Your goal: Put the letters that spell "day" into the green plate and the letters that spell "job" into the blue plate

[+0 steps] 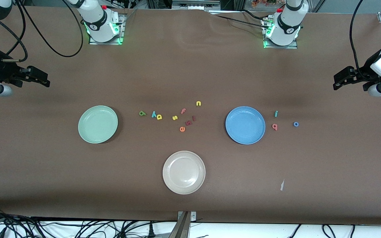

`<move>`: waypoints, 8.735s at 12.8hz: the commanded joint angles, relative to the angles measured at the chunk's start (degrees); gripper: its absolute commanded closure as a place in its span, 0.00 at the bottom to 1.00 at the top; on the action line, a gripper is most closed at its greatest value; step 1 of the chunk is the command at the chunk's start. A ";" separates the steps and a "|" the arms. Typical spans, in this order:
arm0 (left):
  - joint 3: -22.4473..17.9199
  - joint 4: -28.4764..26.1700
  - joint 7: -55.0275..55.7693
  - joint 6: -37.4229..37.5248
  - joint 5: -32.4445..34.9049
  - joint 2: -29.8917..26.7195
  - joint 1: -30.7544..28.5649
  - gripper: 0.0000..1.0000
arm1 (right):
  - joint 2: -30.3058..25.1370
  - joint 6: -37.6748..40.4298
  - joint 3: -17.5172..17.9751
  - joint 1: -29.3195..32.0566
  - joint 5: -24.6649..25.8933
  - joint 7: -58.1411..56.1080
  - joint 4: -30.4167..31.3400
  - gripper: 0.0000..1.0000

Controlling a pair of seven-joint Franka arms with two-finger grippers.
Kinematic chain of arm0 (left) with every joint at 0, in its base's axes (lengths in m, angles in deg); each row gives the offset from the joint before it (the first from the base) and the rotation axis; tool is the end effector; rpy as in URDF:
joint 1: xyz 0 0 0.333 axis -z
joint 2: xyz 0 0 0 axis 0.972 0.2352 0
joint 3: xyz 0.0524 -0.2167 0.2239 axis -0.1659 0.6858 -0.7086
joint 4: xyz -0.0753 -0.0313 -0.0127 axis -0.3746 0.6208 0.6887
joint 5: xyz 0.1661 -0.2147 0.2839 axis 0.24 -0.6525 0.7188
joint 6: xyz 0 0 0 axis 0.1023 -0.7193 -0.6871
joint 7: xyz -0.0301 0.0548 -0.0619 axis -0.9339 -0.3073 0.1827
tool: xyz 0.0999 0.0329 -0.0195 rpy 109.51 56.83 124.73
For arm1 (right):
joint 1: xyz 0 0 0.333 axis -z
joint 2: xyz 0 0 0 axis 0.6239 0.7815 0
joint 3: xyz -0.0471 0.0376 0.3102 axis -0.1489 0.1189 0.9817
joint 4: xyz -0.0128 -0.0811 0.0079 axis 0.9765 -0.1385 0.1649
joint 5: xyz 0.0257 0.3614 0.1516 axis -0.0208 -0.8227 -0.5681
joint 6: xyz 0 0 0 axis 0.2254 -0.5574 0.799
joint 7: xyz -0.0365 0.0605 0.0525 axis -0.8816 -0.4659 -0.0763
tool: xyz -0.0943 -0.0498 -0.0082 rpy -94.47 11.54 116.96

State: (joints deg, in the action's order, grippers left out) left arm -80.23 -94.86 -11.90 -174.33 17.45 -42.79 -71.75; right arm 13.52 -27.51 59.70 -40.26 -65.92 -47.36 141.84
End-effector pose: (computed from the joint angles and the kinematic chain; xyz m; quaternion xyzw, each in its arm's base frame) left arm 0.5653 -0.0171 0.6035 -0.9998 0.0091 0.0150 0.0082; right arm 0.5663 0.0166 0.5803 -0.9993 -0.0035 0.0352 0.0107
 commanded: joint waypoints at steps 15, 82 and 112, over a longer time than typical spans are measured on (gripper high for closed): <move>0.01 2.01 -0.27 1.21 0.52 0.98 -0.34 0.00 | 0.37 0.56 0.94 -0.71 0.10 -0.34 0.70 0.00; 1.24 -35.43 15.19 -61.10 -1.86 24.98 -4.91 0.41 | 24.89 -63.77 2.96 -23.91 -0.08 51.78 32.51 0.06; 7.39 -29.10 54.38 -49.68 -1.86 19.17 11.16 0.76 | 25.50 -64.65 1.02 -25.05 0.10 49.58 32.69 0.62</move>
State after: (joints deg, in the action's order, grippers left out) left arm -72.20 -124.89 40.55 -224.96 15.52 -24.13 -62.07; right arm 38.46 -91.41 61.87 -64.66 -66.05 3.04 173.64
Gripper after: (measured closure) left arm 0.722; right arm 0.577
